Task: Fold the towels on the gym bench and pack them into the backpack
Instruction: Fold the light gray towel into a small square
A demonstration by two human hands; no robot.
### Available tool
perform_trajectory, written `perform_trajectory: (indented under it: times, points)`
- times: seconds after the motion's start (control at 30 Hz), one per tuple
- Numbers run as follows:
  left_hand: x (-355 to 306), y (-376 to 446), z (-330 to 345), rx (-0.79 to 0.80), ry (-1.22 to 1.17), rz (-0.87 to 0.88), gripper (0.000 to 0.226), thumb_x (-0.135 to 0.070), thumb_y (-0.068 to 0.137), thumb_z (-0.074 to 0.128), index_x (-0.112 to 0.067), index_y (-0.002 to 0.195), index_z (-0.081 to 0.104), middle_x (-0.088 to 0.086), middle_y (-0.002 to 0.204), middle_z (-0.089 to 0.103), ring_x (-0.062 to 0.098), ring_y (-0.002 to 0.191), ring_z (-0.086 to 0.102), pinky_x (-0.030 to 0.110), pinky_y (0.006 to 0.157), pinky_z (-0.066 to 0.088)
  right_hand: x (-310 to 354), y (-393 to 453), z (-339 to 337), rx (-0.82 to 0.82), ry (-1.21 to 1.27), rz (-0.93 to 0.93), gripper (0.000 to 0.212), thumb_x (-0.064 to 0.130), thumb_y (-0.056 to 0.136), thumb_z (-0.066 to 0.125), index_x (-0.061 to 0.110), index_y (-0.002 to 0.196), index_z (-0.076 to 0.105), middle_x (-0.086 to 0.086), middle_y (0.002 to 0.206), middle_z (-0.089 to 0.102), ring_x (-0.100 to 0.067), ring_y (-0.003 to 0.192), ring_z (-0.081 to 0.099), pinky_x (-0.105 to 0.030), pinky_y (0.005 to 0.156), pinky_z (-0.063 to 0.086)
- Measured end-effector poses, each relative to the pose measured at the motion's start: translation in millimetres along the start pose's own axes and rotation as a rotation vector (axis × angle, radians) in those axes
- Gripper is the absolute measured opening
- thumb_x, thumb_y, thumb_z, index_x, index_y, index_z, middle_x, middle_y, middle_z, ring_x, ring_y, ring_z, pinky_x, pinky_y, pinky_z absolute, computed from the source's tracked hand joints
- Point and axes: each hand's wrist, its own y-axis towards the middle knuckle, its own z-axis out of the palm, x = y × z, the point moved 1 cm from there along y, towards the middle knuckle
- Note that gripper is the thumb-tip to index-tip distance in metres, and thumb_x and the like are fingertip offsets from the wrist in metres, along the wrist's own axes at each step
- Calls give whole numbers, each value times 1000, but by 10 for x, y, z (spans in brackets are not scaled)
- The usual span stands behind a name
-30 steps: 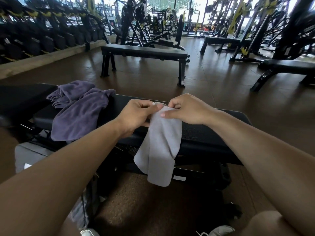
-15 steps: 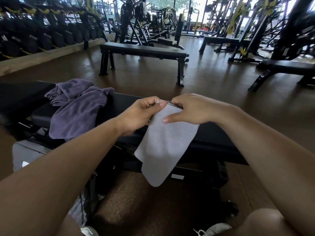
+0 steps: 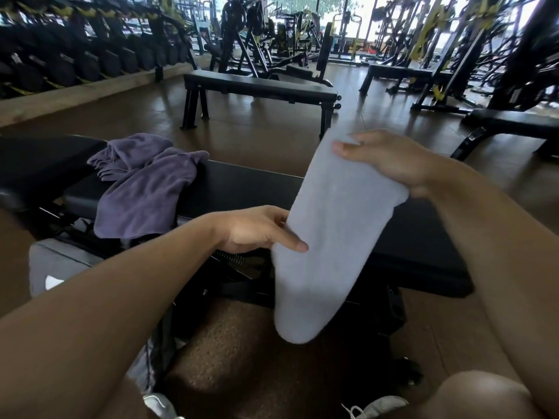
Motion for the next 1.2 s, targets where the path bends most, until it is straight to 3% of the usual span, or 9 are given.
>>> perform_trajectory:
  times: [0.13,0.27,0.4,0.5,0.67,0.8,1.0,1.1,1.2]
  points:
    - [59,-163,-242,33,-39,-83,52,4,81,65,-6,132,61,17,128,68,34,116,67,43,100,52,-462,-2,-308,-224,148,99,31,41,97,63,13,105,74,-7,102,78,-21,91,76,-32,75,59]
    - [168,-137,-466,-495,63,-80,25,1,82,67,-13,103,66,10,98,67,20,81,66,30,66,57,-1025,-26,-416,-266,234,279,24,37,100,61,17,108,72,-7,104,78,-22,90,75,-36,77,59]
    - [349,35,-652,-934,190,32,21,-9,85,78,-16,99,64,9,95,74,17,71,64,27,64,50,-1478,-19,-434,-227,-31,567,31,32,102,58,5,114,68,-13,102,74,-30,90,72,-41,77,60]
    - [436,129,-646,-914,358,2,27,-33,81,84,-20,100,71,-2,91,73,14,82,65,26,73,47,-1625,-69,-421,-140,-262,696,30,35,101,58,8,114,64,-11,109,69,-29,90,69,-34,61,58]
    - [379,270,-551,-803,436,14,37,-50,81,80,-27,108,71,-9,96,71,11,91,65,23,78,47,-1693,-28,-466,-259,-223,635,34,45,93,67,13,104,66,0,102,66,-21,89,65,-32,64,56]
    - [311,363,-543,-736,592,-1,37,-50,79,81,-28,107,71,-8,100,66,9,91,62,23,78,46,-1851,64,-435,-371,-322,494,43,49,82,79,21,112,66,0,114,61,-22,103,60,-33,84,49]
    - [190,452,-541,-755,548,96,20,-31,86,79,-21,78,64,-7,78,64,8,70,56,23,66,41,-2023,89,-434,-409,-252,374,17,27,79,86,15,84,76,2,84,68,-22,86,67,-27,75,48]
    - [49,532,-495,-808,423,141,21,-27,96,67,-17,84,53,-5,76,58,8,68,49,25,63,38,-2081,76,-421,-417,-186,361,17,21,80,86,10,87,76,2,80,67,-18,79,63,-26,74,48]
    - [58,650,-483,-846,489,36,19,-32,100,59,-14,98,53,0,87,59,10,73,49,25,62,38,-2098,87,-431,-432,-143,376,17,20,80,86,12,89,74,1,80,65,-18,79,61,-25,75,48]
